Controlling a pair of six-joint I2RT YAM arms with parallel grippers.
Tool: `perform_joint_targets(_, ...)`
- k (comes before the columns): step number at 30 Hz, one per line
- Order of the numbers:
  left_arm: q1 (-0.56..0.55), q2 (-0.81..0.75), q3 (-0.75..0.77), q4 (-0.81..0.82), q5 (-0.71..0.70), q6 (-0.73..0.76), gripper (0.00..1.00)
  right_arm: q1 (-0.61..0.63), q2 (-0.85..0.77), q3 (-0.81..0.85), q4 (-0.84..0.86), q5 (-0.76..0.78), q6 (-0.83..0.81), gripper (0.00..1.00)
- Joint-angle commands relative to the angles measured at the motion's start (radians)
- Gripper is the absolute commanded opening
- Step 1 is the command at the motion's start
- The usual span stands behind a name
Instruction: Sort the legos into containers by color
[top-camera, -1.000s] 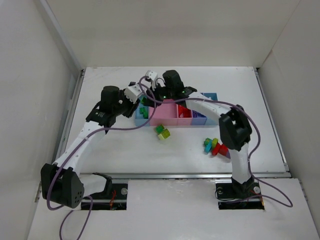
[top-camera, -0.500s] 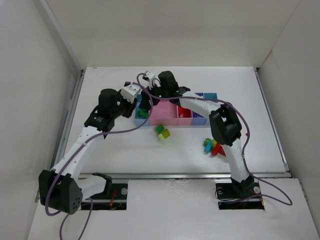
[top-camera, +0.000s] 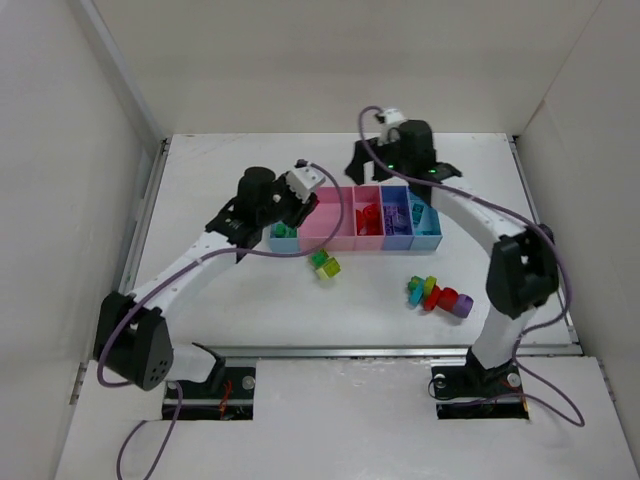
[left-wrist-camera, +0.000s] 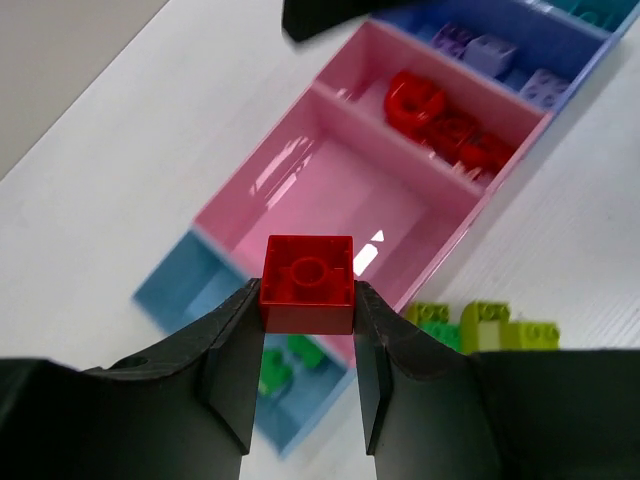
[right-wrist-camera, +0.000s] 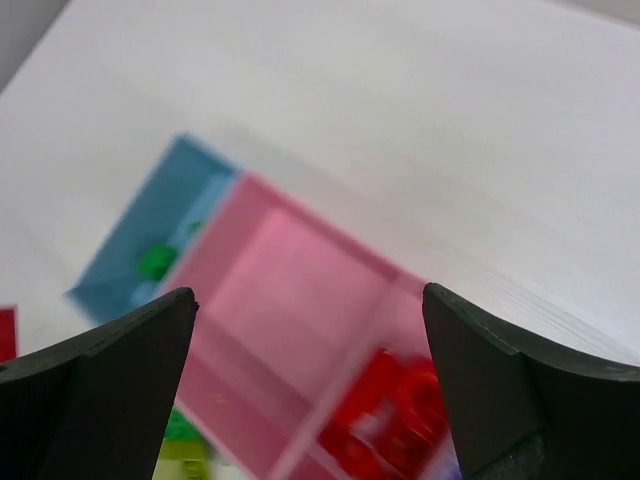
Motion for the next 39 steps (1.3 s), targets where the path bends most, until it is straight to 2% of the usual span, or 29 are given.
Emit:
perform_joint_targets(1, -0.067, 0.087, 0.106, 0.127, 0.041, -0.008, 0.0, -0.111, -0.165, -0.116, 0.043, 0.255, 0.099, 1.0)
perform_joint_targets(5, -0.134, 0.22, 0.176, 0.223, 0.05, -0.031, 0.0, -0.134, -0.343, -0.32, 0.063, 0.438, 0.072, 1.0)
perform_joint_targets(9, -0.196, 0.369, 0.206, 0.375, 0.048, -0.04, 0.05, -0.143, -0.5, -0.441, 0.063, 0.562, 0.059, 1.0)
perform_joint_targets(13, -0.266, 0.438, 0.186, 0.492, 0.014, 0.07, 0.07, -0.152, -0.599, -0.53, 0.072, 0.605, 0.059, 1.0)
perform_joint_targets(19, -0.294, 0.486, 0.176, 0.492, -0.016, 0.082, 0.15, -0.152, -0.693, -0.596, 0.072, 0.605, 0.059, 1.0)
perform_joint_targets(22, -0.303, 0.486, 0.155, 0.503, -0.03, 0.082, 0.47, -0.152, -0.706, -0.607, 0.072, 0.581, 0.037, 1.0)
perform_joint_targets(25, -0.314, 0.486, 0.146, 0.503, -0.019, 0.102, 0.74, -0.152, -0.716, -0.607, 0.072, 0.553, 0.017, 1.0)
perform_joint_targets(27, -0.314, 0.475, 0.164, 0.455, -0.019, 0.102, 0.8, -0.152, -0.716, -0.607, 0.072, 0.539, 0.007, 1.0)
perform_joint_targets(29, -0.314, 0.464, 0.184, 0.402, -0.03, 0.112, 0.81, -0.14, -0.716, -0.607, 0.072, 0.53, -0.002, 1.0)
perform_joint_targets(30, -0.314, 0.455, 0.198, 0.318, -0.03, 0.122, 0.81, -0.128, -0.725, -0.607, 0.072, 0.53, -0.002, 1.0)
perform_joint_targets(32, -0.288, 0.432, 0.256, 0.192, 0.019, 0.166, 0.74, -0.104, -0.725, -0.598, 0.072, 0.53, -0.014, 1.0)
perform_joint_targets(33, -0.279, 0.411, 0.279, 0.115, 0.052, 0.199, 0.66, -0.093, -0.725, -0.598, 0.072, 0.53, -0.026, 1.0)
perform_joint_targets(34, -0.27, 0.4, 0.302, -0.045, 0.083, 0.234, 0.64, -0.083, -0.735, -0.598, 0.072, 0.542, -0.027, 1.0)
perform_joint_targets(37, -0.247, 0.334, 0.334, -0.306, 0.122, 0.393, 0.62, -0.04, -0.735, -0.589, 0.072, 0.564, -0.046, 1.0)
perform_joint_targets(39, -0.247, 0.293, 0.286, -0.387, 0.108, 0.481, 0.62, -0.022, -0.735, -0.589, 0.072, 0.573, -0.046, 1.0)
